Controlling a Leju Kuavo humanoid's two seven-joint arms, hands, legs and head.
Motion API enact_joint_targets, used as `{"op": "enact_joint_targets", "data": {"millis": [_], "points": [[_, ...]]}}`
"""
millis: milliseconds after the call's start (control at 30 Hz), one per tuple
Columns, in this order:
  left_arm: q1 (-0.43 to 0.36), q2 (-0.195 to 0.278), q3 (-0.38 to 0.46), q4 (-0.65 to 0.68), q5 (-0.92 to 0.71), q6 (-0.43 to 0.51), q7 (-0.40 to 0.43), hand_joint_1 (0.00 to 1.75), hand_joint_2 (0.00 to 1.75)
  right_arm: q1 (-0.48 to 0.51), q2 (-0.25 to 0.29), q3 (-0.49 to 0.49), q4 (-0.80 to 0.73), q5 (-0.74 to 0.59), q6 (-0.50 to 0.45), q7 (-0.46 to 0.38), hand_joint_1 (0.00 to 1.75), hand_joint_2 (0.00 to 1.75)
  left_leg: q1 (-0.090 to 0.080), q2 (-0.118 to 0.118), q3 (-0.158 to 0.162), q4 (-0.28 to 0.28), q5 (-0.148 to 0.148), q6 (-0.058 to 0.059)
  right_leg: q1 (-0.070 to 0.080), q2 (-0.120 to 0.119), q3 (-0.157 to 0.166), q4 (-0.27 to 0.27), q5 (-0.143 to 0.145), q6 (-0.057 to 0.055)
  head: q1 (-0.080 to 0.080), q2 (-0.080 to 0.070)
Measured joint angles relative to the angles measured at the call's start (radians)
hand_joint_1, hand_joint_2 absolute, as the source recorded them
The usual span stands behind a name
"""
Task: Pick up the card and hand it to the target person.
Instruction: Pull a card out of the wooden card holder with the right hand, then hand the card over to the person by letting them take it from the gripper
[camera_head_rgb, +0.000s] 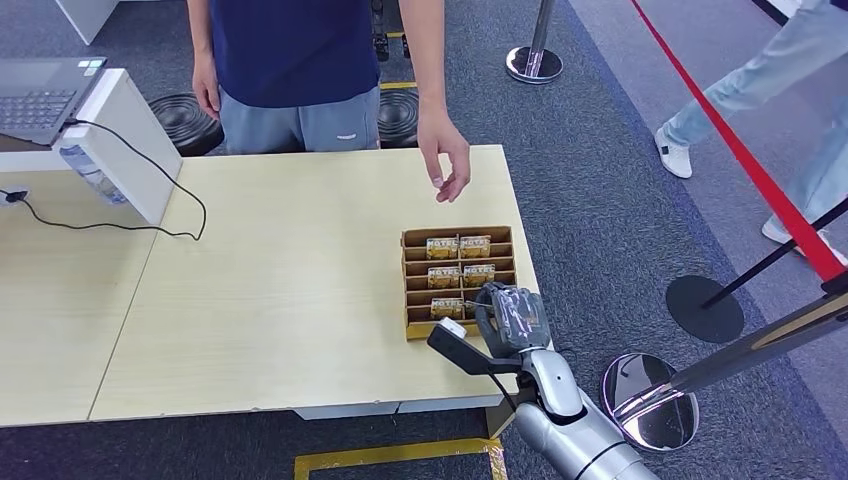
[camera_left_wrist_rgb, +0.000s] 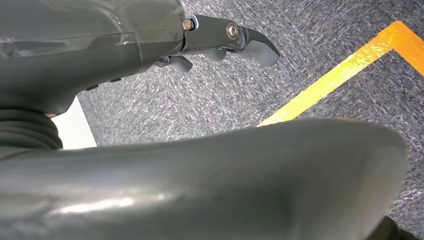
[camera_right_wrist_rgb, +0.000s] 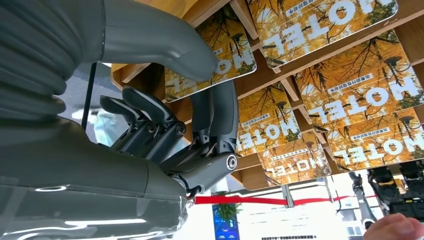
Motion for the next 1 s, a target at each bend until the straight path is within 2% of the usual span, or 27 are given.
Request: {"op": "enact_joint_targets", "data": {"millis": [100, 433, 767, 1000], "points": [[0.0, 0.0, 0.0, 0.0, -0.001, -0.003, 0.002, 0.0, 1.75, 0.0, 0.0, -0.001, 0.0, -0.003, -0.003, -0.001, 1.75, 1.75, 0.0, 0.0, 0.0, 0.0, 0.0, 0.0, 0.0, 0.0, 0.0, 0.0, 0.0, 0.0, 0.0, 0.0], [0.0, 0.003, 0.0, 0.0, -0.005, 0.006, 0.004, 0.0, 1.75, -0.005, -0.01, -0.037, -0.065, -0.051, -0.005, 0.003, 1.75, 1.75, 0.0, 0.0, 0.0, 0.0, 0.0, 0.0, 0.0, 0.0, 0.0, 0.0, 0.0, 0.0, 0.0, 0.0], [0.005, 0.008, 0.0, 0.001, -0.003, 0.011, -0.001, 0.0, 1.75, -0.073, -0.056, -0.137, -0.365, -0.127, 0.054, 0.025, 1.75, 1.75, 0.0, 0.0, 0.0, 0.0, 0.0, 0.0, 0.0, 0.0, 0.0, 0.0, 0.0, 0.0, 0.0, 0.0], [0.005, 0.008, 0.0, 0.001, -0.003, 0.01, 0.0, 0.0, 1.75, -0.119, -0.063, -0.172, -0.509, -0.209, 0.073, 0.007, 1.75, 1.75, 0.0, 0.0, 0.0, 0.0, 0.0, 0.0, 0.0, 0.0, 0.0, 0.0, 0.0, 0.0, 0.0, 0.0]]}}
